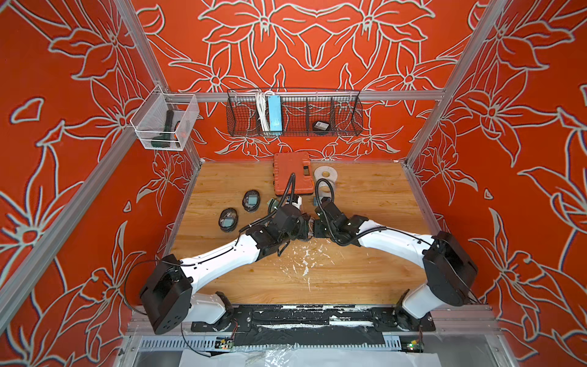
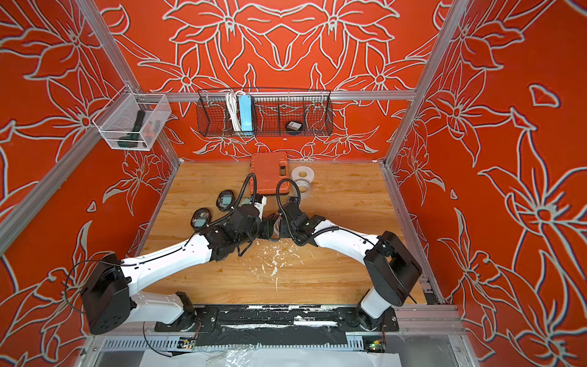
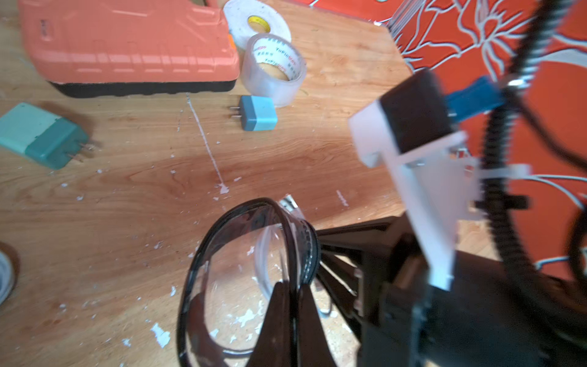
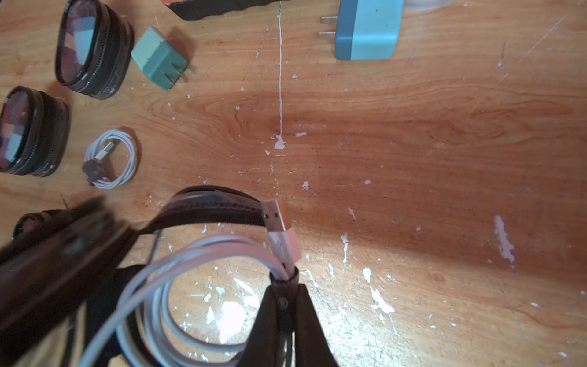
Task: Pack away charging kits
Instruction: Place the charging cable in the storage bag.
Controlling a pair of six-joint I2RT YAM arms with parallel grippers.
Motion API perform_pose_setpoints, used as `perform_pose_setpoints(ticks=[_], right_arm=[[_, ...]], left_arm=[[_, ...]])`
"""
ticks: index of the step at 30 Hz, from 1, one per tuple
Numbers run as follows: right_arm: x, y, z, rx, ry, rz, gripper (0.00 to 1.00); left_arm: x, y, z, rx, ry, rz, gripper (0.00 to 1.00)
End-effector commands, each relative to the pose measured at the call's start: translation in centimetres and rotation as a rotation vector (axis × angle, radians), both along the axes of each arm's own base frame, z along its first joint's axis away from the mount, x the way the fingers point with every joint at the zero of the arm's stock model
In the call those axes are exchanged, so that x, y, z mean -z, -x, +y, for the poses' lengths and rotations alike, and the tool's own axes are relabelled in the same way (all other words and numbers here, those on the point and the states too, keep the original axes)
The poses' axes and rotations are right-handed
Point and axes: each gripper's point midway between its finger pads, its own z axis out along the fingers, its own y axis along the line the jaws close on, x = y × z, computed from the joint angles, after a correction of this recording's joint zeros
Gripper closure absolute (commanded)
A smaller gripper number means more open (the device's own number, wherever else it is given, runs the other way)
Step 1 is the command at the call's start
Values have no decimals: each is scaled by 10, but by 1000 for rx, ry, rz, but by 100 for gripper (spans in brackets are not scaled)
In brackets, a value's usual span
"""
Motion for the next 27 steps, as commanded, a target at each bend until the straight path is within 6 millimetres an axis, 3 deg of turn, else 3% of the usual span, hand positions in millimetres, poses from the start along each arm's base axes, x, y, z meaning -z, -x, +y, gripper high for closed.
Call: perform_pose_setpoints(ticks=[1,14,21,27], right_arm=[[-4,-7,-1,36,16,-9,100],[-7,-6,-6,55,18,-18,100],[-3,-7,-4,58,17,-5,100],[6,-10,-14,97,67,-10,99]], left_arm=[[-10,3,-10,51,53,-26,100],[1,8,-27,125,92,20,100],[19,8,-39,156,93,68,100],[30,8,-47,181,104,107,100]])
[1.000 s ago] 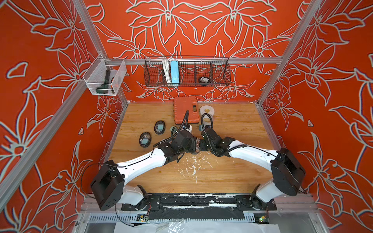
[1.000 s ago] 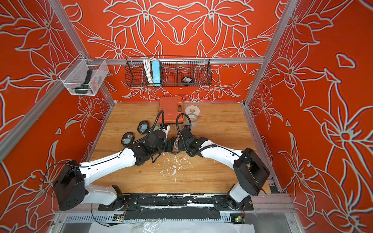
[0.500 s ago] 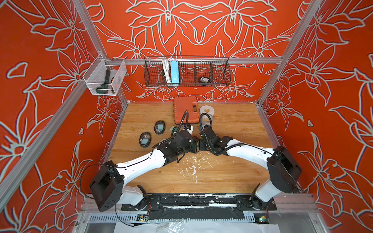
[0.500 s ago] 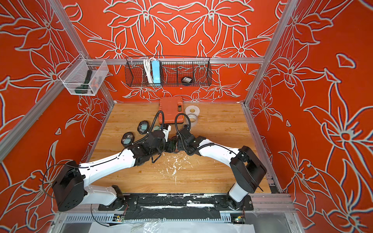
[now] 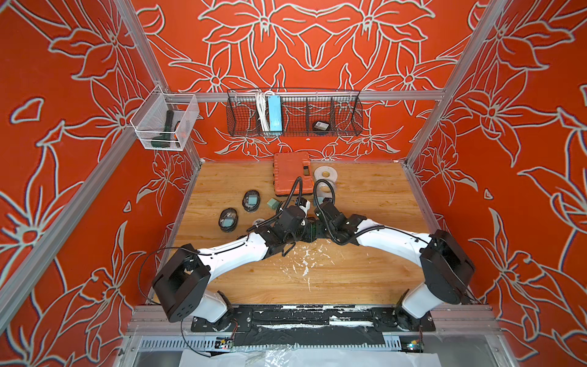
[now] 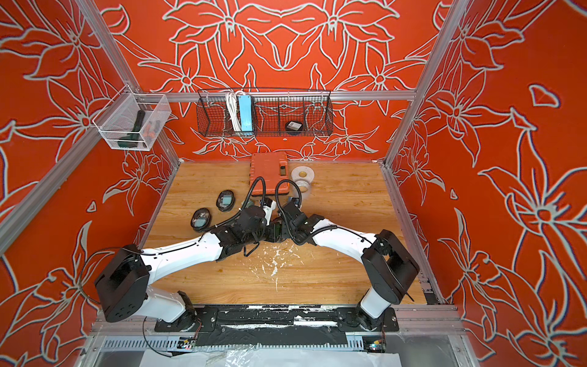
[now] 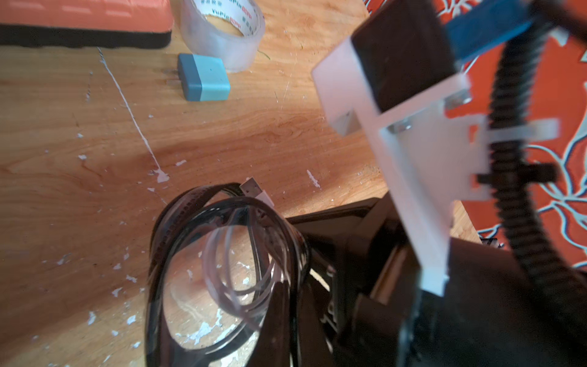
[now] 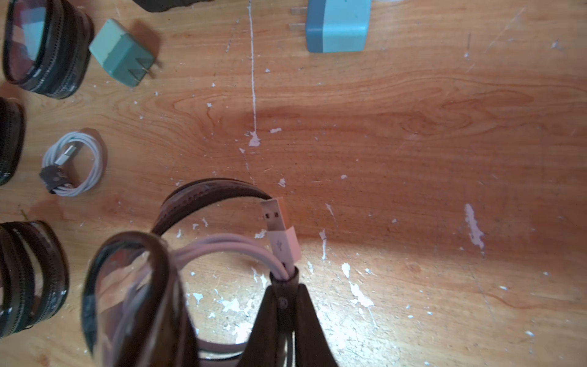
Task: Pack away charging kits
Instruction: Place the charging cable in the storage bag.
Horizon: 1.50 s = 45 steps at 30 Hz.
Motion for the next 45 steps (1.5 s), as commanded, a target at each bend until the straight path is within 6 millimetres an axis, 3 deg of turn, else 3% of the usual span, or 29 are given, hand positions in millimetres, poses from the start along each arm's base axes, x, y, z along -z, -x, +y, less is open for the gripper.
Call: perform_pose_setpoints(ticks=[1,6,13,26,36,45], right_arm=[[-1,-11,0,48,8,-27,97],[1,-14,4,27,32,-8,87],[11,-17,6,28,31,3,84],[12,-16,9,18,16,13,74],[8,-21,-8,42,33,-6,72],[-26,-24,-15,-15,-7,-98,43]], left_arm=[[-1,2,-12,44,39,20,100],[-1,1,-9,38,46,27,100],[6,-5,0,24,81,65,100],[24,-12,6,7,91,125,100],[38,-20,17,-61,24,143,100],[44,-28,29,-119,-30,141,100]])
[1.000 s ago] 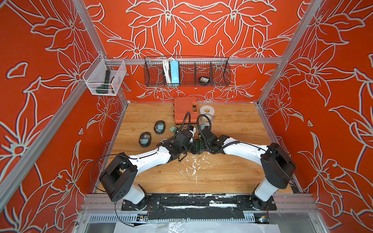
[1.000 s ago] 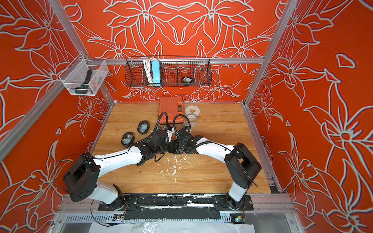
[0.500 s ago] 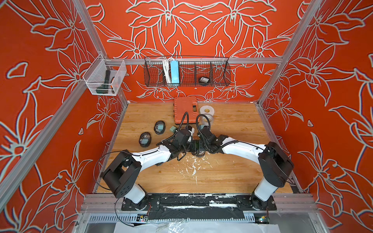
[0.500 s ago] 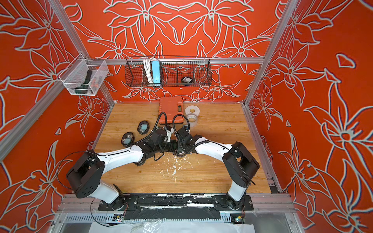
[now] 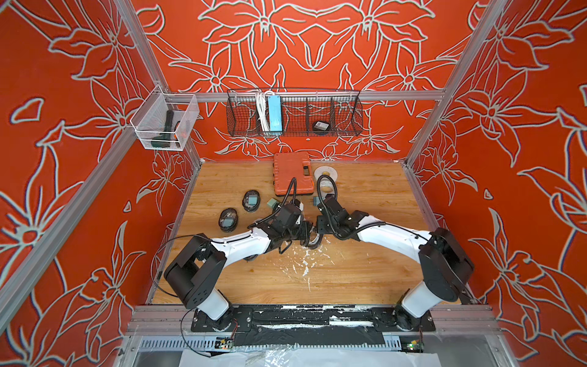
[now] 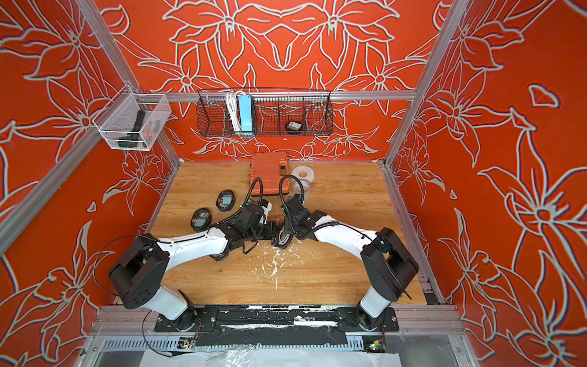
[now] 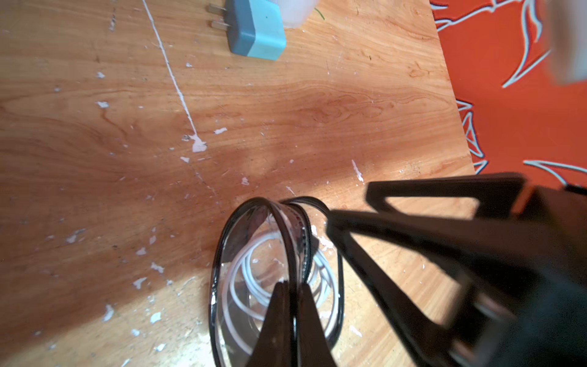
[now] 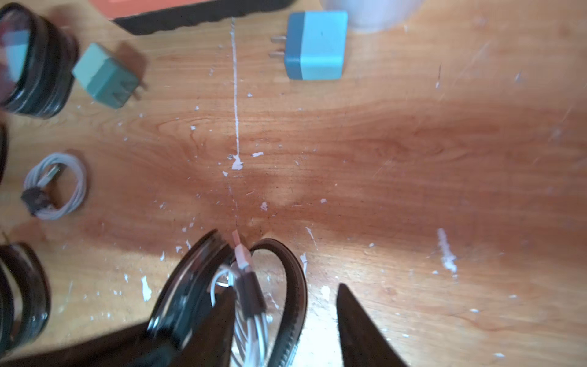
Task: Pack away charging kits
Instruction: Place the charging cable in the storage bag, then pick up the plug from the center of the board.
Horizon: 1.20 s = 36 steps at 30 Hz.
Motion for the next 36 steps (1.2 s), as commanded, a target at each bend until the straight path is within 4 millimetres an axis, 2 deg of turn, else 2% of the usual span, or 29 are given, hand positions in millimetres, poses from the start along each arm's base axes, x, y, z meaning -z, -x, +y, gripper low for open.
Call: perform_pose_setpoints(ticks=[1,3,5,10,13,16,20,25,30,36], right_arm=[[-19,-10,-5,-9,-12,-72,39],[-26,-21,-10,-6,-32,-96,30],[-28,-38,-17,11,-44,-121,26],[-20,-82,-27,22,-25,-110,27],[-11,-105,-20,-10,12,-110,29],[-1,-125,-8,-53,41,-107,34],[14,-144,3,-80,84,-64,35],[27,-165,19,-108,111,-29,37],[41,-178,24,-129,147,-8,36],[64,-175,28,-142,141,58,37]], left_arm=[[-2,-9,7,-42,-41,-11,100],[-4,-12,14,-71,-71,-23,100],[-12,-15,22,-103,-91,-49,100],[-34,-18,46,-198,-135,-119,100],[-42,-19,58,-244,-159,-145,100],[-41,-20,67,-285,-189,-146,100],[-36,-21,65,-282,-196,-130,100],[-31,-24,63,-278,-201,-114,100],[-32,-23,63,-274,-187,-113,100],[-34,-23,63,-272,-179,-116,100]])
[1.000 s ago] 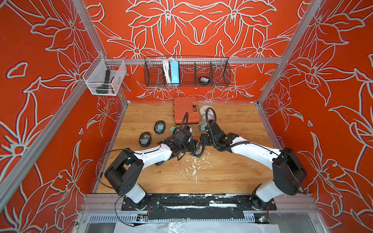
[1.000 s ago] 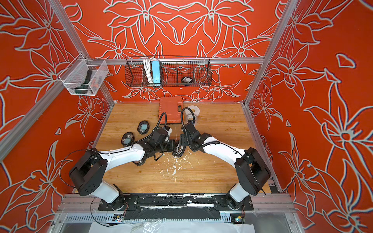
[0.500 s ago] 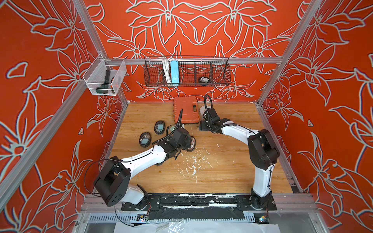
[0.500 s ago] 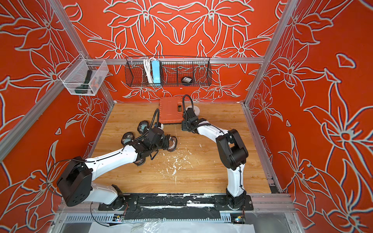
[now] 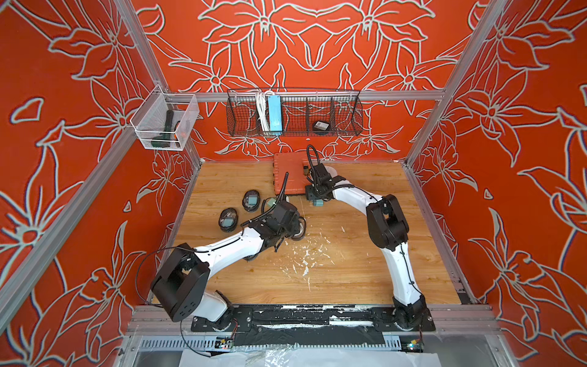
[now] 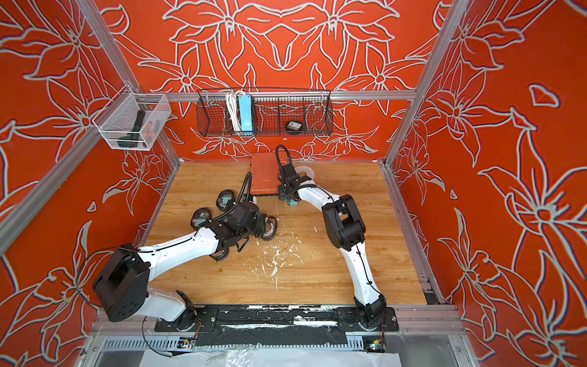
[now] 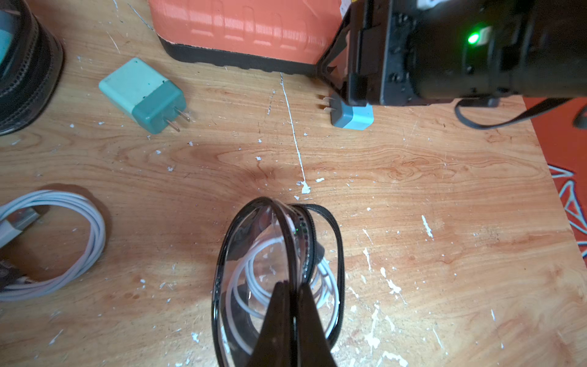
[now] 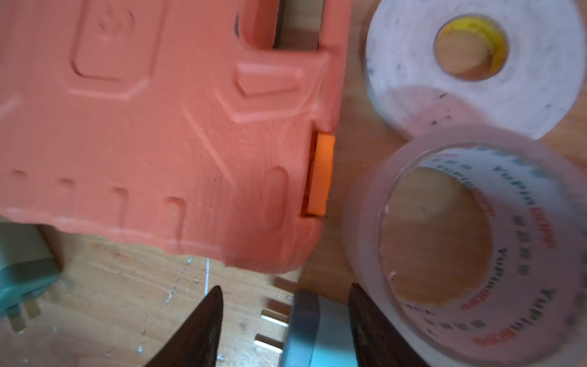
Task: Pack away charging kits
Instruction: Pick up the plug from the center of the board.
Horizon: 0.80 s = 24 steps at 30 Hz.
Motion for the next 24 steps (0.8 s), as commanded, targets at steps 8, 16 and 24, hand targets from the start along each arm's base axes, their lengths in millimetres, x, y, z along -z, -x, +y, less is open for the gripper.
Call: perform_pose_setpoints(ticks=[8,16,24], right_arm=[[13,31,-12,-7,1,82,36],[11,46,-25,14,38,69,34],[17,35,-27,26,119,67,39]], left_arm=[[-8,-6,-1,-13,16,-16,100],[-4,-7,-2,-7,22,-1,100],[1,-7,-3,-3,25,14,100]])
